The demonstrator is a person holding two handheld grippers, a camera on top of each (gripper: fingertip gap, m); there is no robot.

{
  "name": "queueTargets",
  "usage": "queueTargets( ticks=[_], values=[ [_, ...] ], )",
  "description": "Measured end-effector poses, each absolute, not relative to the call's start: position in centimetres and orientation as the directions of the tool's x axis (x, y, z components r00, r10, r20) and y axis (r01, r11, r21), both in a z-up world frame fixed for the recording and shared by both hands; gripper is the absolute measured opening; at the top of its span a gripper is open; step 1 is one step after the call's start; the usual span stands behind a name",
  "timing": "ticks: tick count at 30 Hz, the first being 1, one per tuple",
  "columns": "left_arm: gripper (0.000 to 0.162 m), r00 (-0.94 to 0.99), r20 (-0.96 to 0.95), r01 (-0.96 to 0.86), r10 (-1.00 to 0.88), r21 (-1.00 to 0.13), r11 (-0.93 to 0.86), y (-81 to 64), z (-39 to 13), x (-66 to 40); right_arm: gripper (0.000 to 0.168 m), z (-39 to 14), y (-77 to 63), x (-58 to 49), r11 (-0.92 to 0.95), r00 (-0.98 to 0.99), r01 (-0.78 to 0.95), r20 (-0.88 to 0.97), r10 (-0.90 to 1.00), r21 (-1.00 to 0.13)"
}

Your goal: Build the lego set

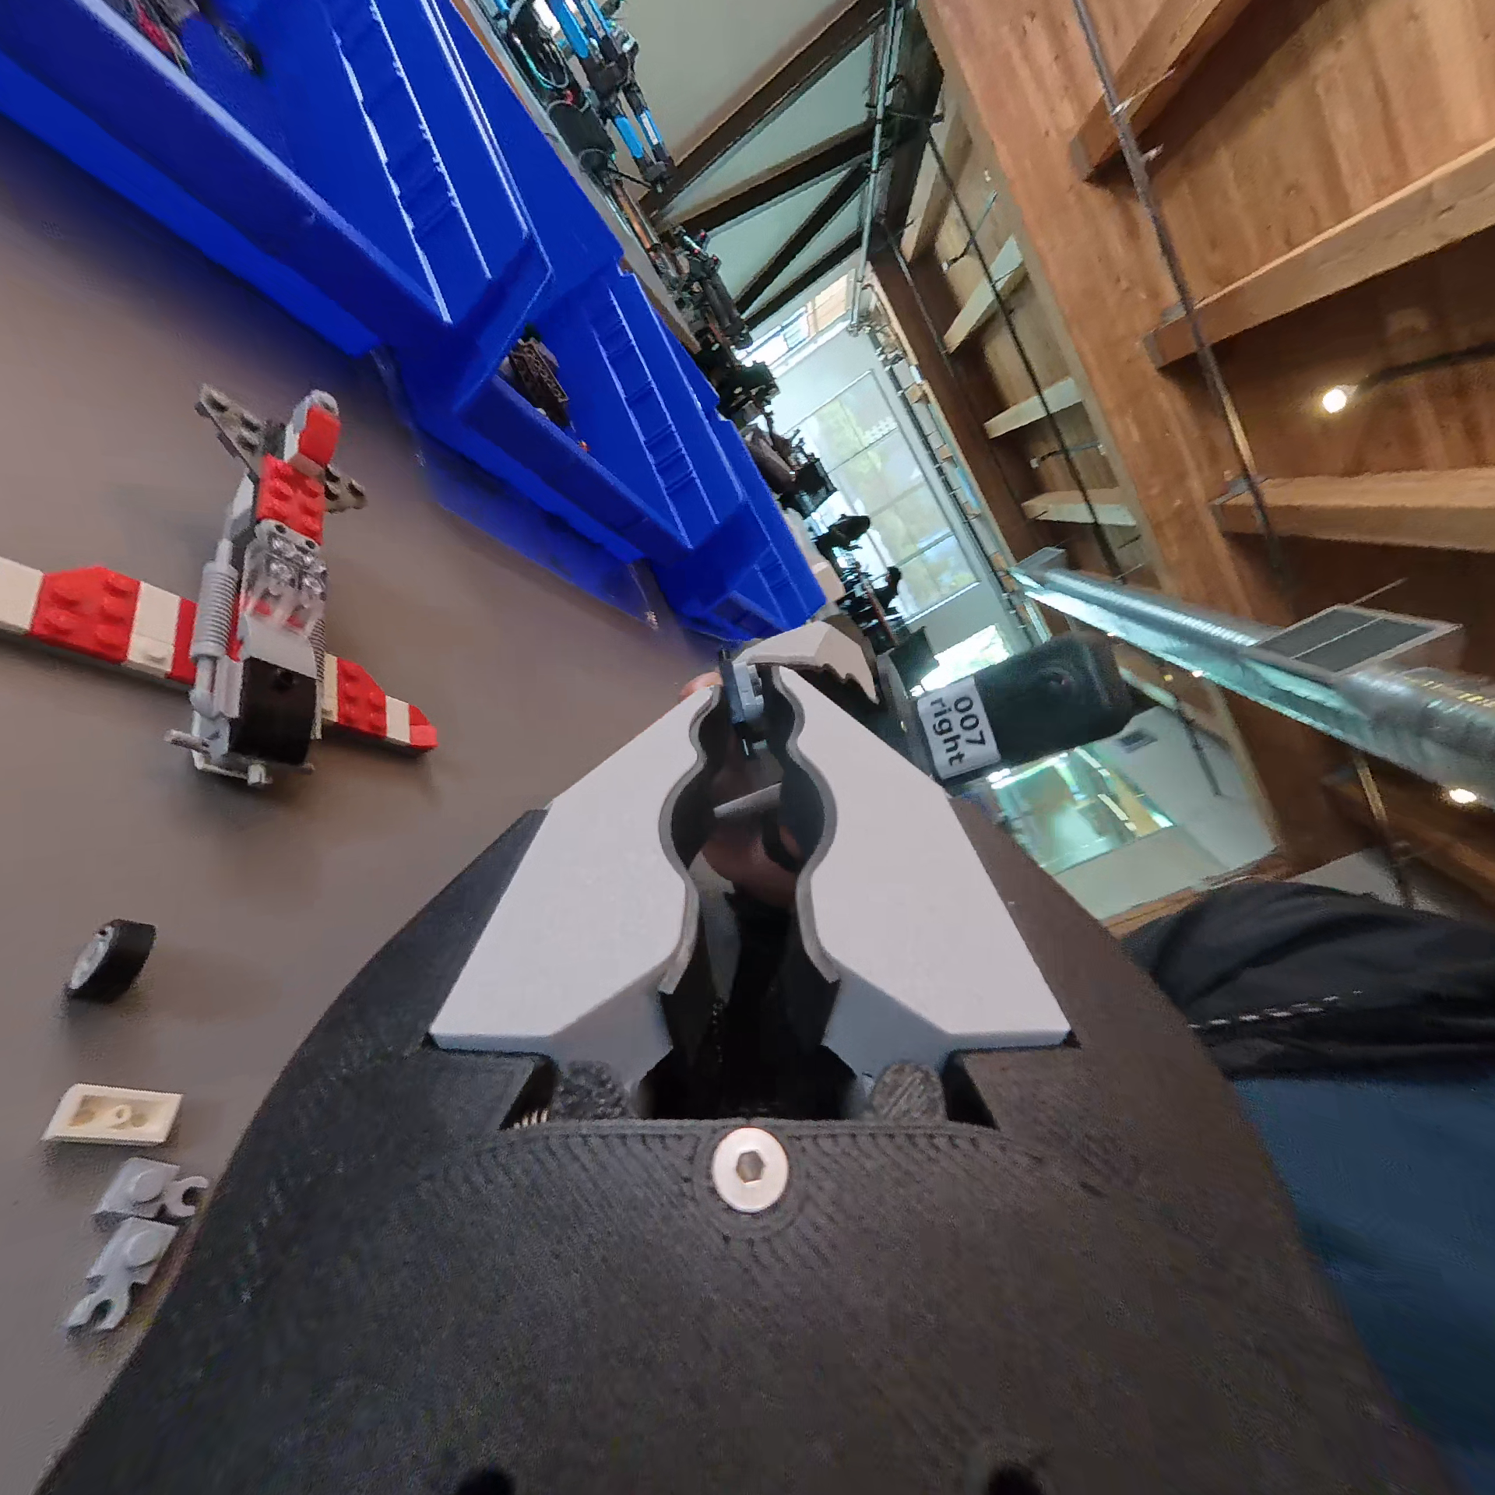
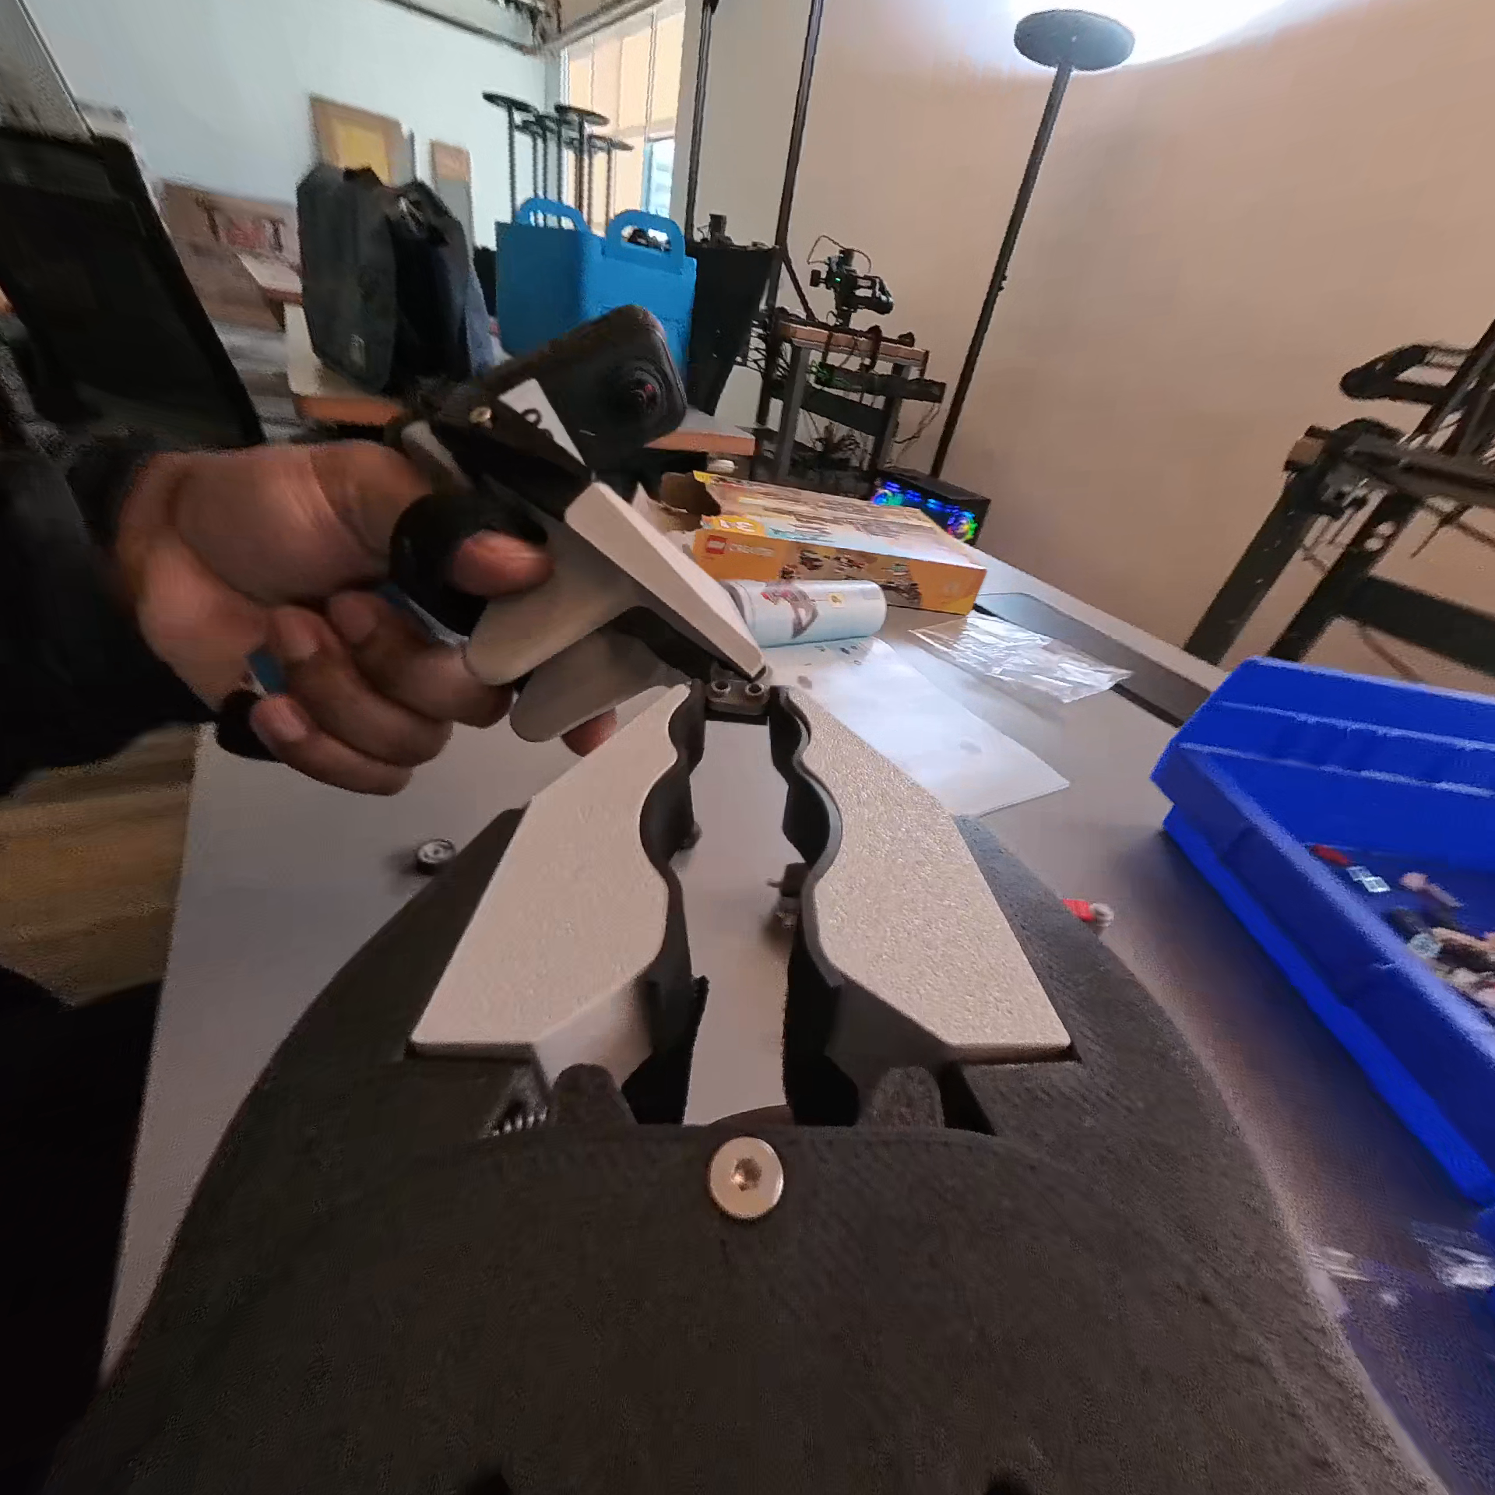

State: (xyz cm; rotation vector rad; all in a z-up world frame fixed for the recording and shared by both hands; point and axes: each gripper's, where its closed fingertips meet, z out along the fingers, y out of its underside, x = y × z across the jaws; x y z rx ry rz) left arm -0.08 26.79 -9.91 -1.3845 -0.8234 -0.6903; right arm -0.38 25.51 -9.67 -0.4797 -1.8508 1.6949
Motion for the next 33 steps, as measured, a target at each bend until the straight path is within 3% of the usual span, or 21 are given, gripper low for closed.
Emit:
queueTargets(
  ticks=[12, 22, 24, 26, 28, 31, 33],
  values=[
    [0.011, 0.713, 0.68, 0.685, 0.174, -0.727, 0.034, 26.8, -10.0, -0.3, 0.016, -9.5, 25.7, -0.5, -0.152, -0.842, 0.166, -0.22, 0.493, -0.974],
    [0.011, 0.72, 0.664, 0.672, 0.202, -0.74, 0.039, 26.8, -10.2, -0.6, 0.017, -9.7, 25.6, -0.7, -0.211, -0.833, 0.234, -0.308, 0.459, -0.949],
    [0.01, 0.676, 0.718, 0.716, 0.165, -0.693, 0.084, 26.7, -9.9, -0.9, 0.011, -9.5, 25.9, -1.1, -0.228, -0.819, 0.207, -0.296, 0.492, -0.951],
    [0.01, 0.597, 0.796, 0.779, 0.096, -0.605, 0.167, 26.2, -9.4, -1.5, 0.016, -8.8, 26.4, -1.1, -0.256, -0.813, 0.175, -0.286, 0.507, -0.951],
    [0.009, 0.485, 0.872, 0.854, -0.057, -0.459, 0.244, 25.5, -8.4, -1.9, 0.029, -8.7, 26.8, -1.4, -0.255, -0.797, 0.162, -0.279, 0.535, -0.953],
    [0.01, 0.304, 0.903, 0.931, -0.305, -0.215, 0.294, 24.7, -7.2, -2.4, 0.032, -8.2, 26.7, -1.4, -0.254, -0.786, 0.118, -0.247, 0.567, -0.96],
    [0.01, 0.225, 0.885, 0.951, -0.407, -0.109, 0.29, 24.6, -6.7, -2.5, 0.034, -7.8, 26.2, -1.3, -0.245, -0.777, 0.084, -0.218, 0.591, -0.966]
  ],
)
